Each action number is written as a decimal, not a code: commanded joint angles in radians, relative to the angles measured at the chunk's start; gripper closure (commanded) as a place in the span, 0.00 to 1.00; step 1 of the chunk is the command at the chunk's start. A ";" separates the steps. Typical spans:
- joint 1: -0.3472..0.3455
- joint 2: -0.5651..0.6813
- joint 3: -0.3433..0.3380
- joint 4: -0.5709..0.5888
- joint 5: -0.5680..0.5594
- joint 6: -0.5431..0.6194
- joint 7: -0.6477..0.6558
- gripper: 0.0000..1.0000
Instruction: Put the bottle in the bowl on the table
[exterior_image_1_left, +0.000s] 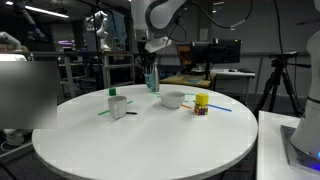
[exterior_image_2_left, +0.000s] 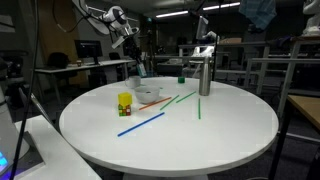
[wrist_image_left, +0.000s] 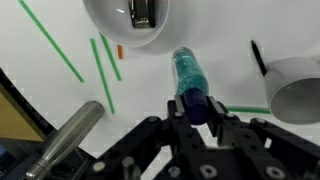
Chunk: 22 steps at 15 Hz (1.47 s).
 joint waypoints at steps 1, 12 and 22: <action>-0.018 0.014 0.035 0.032 0.099 -0.039 -0.045 0.93; -0.016 -0.080 0.090 -0.194 0.311 -0.005 -0.112 0.93; -0.056 -0.209 0.156 -0.363 0.551 -0.017 -0.282 0.93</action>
